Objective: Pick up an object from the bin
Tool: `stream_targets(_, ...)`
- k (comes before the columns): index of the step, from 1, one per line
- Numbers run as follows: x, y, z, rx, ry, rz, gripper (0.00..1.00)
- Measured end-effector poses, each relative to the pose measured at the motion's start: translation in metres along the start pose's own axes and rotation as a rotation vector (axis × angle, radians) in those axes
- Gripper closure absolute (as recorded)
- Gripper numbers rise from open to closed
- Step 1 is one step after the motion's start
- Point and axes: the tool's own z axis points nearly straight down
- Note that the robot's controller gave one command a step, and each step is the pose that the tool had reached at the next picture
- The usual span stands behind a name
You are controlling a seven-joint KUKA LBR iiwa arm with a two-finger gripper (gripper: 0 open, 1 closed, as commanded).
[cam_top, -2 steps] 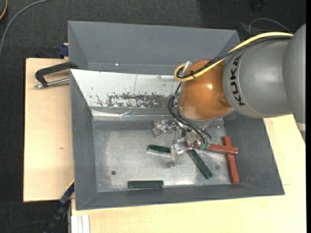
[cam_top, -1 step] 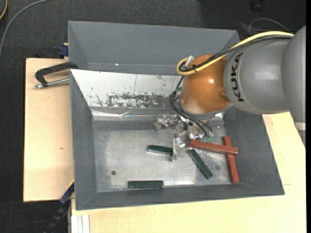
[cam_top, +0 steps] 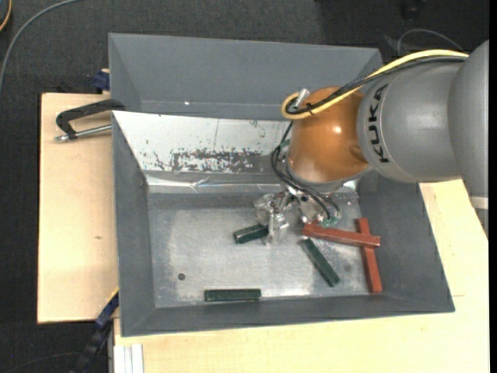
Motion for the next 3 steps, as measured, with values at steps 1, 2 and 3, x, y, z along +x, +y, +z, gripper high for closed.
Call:
stream_targets(1,-0.030,0.023,-0.183,0.004,-0.011,-0.093,1.00)
stream_targets(2,-0.020,0.079,-0.066,-0.002,0.011,0.135,1.00)
stream_targets(3,-0.052,0.124,-0.057,-0.001,-0.001,-0.171,1.00)
